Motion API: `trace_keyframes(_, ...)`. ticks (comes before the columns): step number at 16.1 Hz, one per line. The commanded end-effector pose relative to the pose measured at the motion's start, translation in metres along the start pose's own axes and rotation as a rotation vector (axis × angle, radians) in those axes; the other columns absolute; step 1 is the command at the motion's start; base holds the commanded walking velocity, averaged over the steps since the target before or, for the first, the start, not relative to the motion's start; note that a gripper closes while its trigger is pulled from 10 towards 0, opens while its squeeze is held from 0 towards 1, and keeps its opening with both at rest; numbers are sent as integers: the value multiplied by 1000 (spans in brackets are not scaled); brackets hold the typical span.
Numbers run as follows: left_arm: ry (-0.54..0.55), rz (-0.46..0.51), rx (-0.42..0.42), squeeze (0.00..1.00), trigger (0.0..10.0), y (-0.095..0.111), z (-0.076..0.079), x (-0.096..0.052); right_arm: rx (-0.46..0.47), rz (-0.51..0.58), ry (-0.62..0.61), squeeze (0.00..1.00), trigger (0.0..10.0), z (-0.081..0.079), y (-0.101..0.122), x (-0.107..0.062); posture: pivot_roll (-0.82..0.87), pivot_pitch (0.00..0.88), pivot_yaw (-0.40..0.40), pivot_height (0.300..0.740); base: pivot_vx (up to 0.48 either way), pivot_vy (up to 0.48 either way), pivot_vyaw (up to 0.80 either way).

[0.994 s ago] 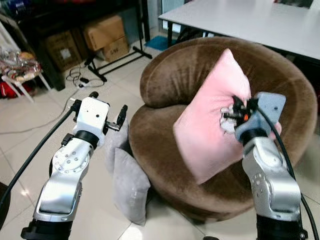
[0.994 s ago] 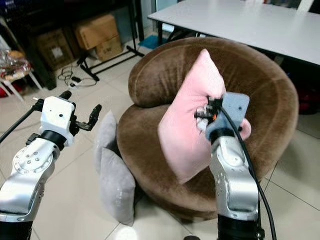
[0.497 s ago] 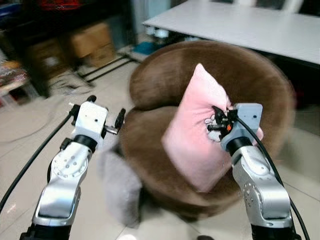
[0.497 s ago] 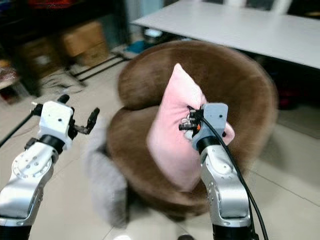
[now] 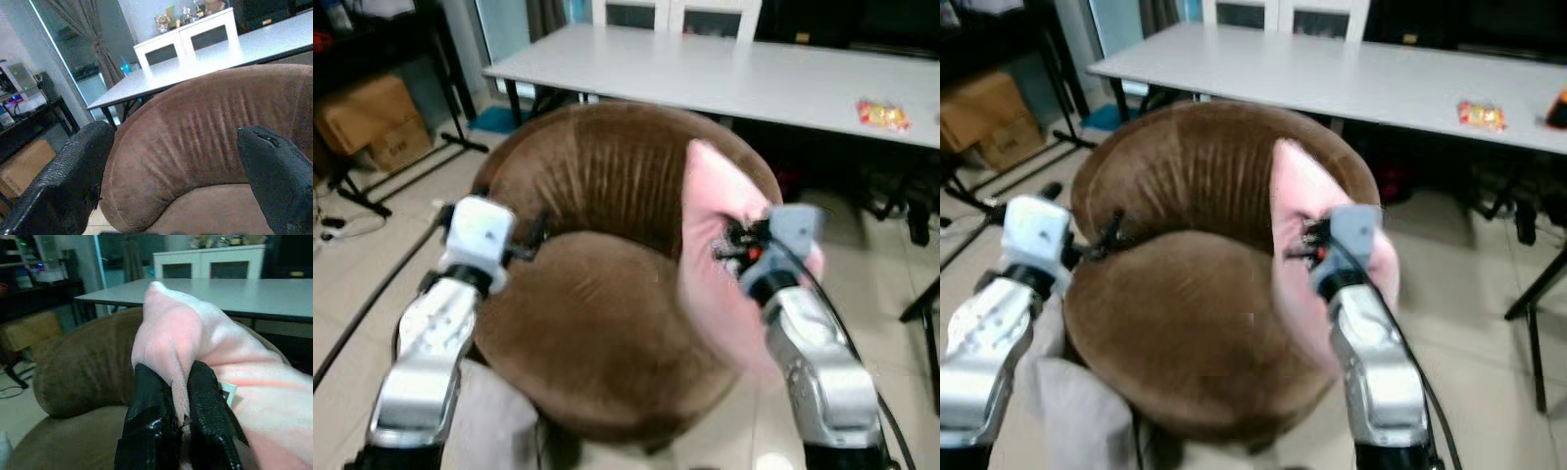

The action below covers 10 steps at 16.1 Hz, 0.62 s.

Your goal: Move the pillow to the sofa from floor

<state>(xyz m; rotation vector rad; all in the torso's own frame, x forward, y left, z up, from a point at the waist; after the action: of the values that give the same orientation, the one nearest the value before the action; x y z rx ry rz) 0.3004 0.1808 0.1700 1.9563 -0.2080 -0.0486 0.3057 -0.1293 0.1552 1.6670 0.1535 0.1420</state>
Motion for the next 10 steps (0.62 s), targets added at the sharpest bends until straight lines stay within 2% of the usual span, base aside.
trace_keyframes(1,-22,27,-3,0,10000,7,7,2,0,93,47,0,10000,-3,21,-1,-168,0,55,740,322,0,0)
trace_keyframes(2,-22,29,-1,0,10000,8,7,2,12,108,113,0,10000,-10,24,-2,-166,0,52,740,322,0,0)
trace_keyframes(8,-17,24,2,0,10000,6,9,-2,7,105,214,0,10000,-17,27,0,-156,0,35,740,296,0,0)
trace_keyframes(10,-8,18,6,0,10000,5,9,-4,6,84,267,0,10000,-22,25,-1,-148,0,25,740,0,0,0)
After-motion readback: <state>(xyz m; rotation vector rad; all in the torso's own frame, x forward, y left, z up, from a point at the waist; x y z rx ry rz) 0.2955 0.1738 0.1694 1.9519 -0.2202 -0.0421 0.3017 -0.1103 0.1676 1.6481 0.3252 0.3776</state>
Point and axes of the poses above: a point about 5 cm out from each wrist's last joint towards the gripper, its own x axis pointing out of the wrist towards the gripper, its own y axis along the axis of the wrist's last joint, z = x × y, the point moved 3 cm from there along x, pointing out of the wrist towards the gripper, and after that the axes turned 2 degrees about x, right-handed, at the moved point
